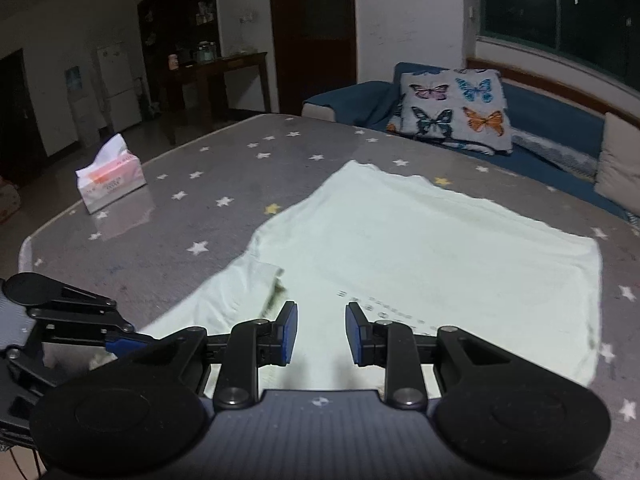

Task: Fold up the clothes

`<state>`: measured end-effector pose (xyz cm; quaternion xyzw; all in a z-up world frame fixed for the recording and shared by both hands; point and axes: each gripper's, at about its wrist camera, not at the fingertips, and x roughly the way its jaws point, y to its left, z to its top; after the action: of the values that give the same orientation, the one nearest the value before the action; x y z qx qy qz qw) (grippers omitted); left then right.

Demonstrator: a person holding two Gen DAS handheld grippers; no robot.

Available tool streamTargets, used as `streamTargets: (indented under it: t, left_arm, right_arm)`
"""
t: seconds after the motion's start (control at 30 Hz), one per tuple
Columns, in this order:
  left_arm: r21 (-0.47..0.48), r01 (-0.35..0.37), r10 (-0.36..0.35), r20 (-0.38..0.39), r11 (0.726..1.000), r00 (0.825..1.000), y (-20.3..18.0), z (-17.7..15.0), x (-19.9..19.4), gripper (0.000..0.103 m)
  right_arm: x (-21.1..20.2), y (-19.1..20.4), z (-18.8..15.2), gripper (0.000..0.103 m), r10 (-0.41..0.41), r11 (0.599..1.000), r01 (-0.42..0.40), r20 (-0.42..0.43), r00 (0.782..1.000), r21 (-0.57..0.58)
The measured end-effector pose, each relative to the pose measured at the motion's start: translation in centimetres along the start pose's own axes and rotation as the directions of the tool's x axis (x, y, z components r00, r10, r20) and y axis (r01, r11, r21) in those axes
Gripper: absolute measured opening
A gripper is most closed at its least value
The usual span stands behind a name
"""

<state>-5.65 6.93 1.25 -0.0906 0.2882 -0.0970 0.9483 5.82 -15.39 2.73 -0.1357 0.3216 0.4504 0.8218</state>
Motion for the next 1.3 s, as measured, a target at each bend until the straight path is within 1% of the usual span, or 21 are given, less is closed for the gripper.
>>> streamTargets:
  t: [0.1, 0.2, 0.27, 0.4, 0.47, 0.5, 0.53, 0.57, 0.67, 0.77, 0.9, 1.0, 1.17, 1.23, 1.3]
  left_arm:
    - [-0.001, -0.034, 0.034, 0.018, 0.999, 0.999, 1.0, -0.2, -1.3, 0.032]
    - [0.000, -0.045, 0.045, -0.011, 0.999, 0.999, 1.8, -1.1, -1.5, 0.032]
    - [0.006, -0.045, 0.045, -0.030, 0.999, 0.999, 2.0, -1.6, -1.3, 0.028]
    - [0.035, -0.037, 0.038, -0.042, 0.999, 0.998, 1.7, -2.2, -1.3, 0.028]
    - [0.045, -0.031, 0.033, -0.040, 0.998, 0.999, 1.6, -2.4, -1.4, 0.028]
    - [0.048, -0.028, 0.030, -0.041, 0.998, 0.999, 1.6, -2.4, -1.5, 0.028]
    - [0.051, -0.029, 0.031, -0.043, 0.998, 0.999, 1.5, -2.5, -1.5, 0.028]
    - [0.055, -0.028, 0.031, -0.045, 0.998, 0.999, 1.4, -2.6, -1.5, 0.028]
    - [0.067, -0.033, 0.036, -0.050, 0.997, 0.998, 1.3, -2.6, -1.5, 0.028]
    - [0.072, -0.030, 0.034, -0.053, 0.997, 0.998, 1.4, -2.6, -1.3, 0.028]
    - [0.074, -0.028, 0.033, -0.065, 0.997, 0.997, 1.4, -2.8, -0.9, 0.028]
    - [0.072, -0.027, 0.032, -0.071, 0.997, 0.997, 1.5, -2.8, -0.7, 0.028]
    - [0.074, -0.027, 0.032, -0.074, 0.997, 0.997, 1.5, -2.8, -0.5, 0.029]
    - [0.072, -0.027, 0.032, -0.073, 0.997, 0.997, 1.5, -2.8, -0.5, 0.029]
    - [0.069, -0.027, 0.032, -0.073, 0.997, 0.997, 1.6, -2.8, -0.5, 0.029]
  right_arm:
    - [1.3, 0.7, 0.4, 0.026, 0.050, 0.999, -0.050, -0.017, 0.999, 0.011]
    - [2.7, 1.1, 0.7, 0.026, 0.084, 0.996, -0.083, -0.037, 0.996, 0.026]
    - [3.7, 1.2, 0.9, 0.026, 0.093, 0.995, -0.091, -0.047, 0.995, 0.042]
    - [5.8, 1.0, 1.0, 0.025, 0.107, 0.990, -0.100, -0.069, 0.992, 0.095]
    - [6.7, 0.7, 1.1, 0.021, 0.117, 0.987, -0.107, -0.077, 0.990, 0.122]
    - [7.0, 0.6, 1.1, 0.017, 0.123, 0.985, -0.111, -0.080, 0.989, 0.136]
    - [7.3, 0.6, 1.0, 0.009, 0.125, 0.983, -0.113, -0.080, 0.989, 0.147]
    - [7.4, 0.6, 1.1, 0.006, 0.123, 0.982, -0.110, -0.076, 0.989, 0.151]
    - [7.2, 0.6, 1.3, 0.003, 0.109, 0.983, -0.100, -0.055, 0.993, 0.152]
    - [7.0, 0.5, 1.6, 0.003, 0.112, 0.981, -0.104, -0.040, 0.993, 0.161]
    - [7.2, 0.2, 1.5, 0.011, 0.137, 0.974, -0.126, -0.046, 0.989, 0.190]
    - [7.2, 0.1, 1.2, 0.011, 0.152, 0.968, -0.139, -0.048, 0.987, 0.207]
    - [6.7, 0.5, 1.1, 0.011, 0.172, 0.966, -0.163, -0.031, 0.985, 0.199]
    - [6.9, 0.7, 1.2, 0.012, 0.166, 0.969, -0.156, -0.039, 0.985, 0.191]
    - [7.1, 0.9, 1.2, 0.012, 0.143, 0.973, -0.131, -0.051, 0.988, 0.190]
